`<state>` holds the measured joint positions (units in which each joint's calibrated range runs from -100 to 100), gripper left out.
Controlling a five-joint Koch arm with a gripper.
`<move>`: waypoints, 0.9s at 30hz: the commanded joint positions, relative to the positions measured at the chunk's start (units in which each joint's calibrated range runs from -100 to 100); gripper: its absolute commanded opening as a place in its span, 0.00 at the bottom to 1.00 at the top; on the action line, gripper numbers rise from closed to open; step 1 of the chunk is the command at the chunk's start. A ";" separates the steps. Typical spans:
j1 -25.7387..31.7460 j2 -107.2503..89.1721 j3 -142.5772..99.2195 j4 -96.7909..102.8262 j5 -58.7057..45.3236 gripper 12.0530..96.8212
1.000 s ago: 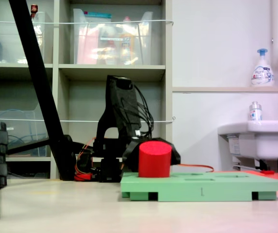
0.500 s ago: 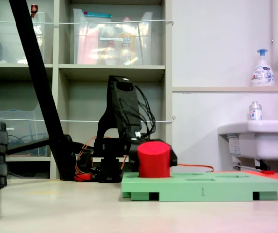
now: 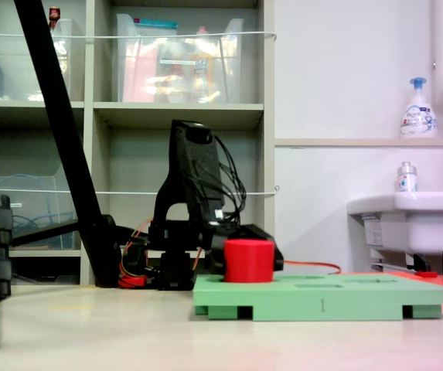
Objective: Put the cylinder block into the corresponding hole
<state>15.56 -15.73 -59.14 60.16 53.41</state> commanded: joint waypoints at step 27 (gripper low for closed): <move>-3.47 -83.01 0.51 -64.63 -17.78 0.53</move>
<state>13.99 -91.11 -64.23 7.78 43.10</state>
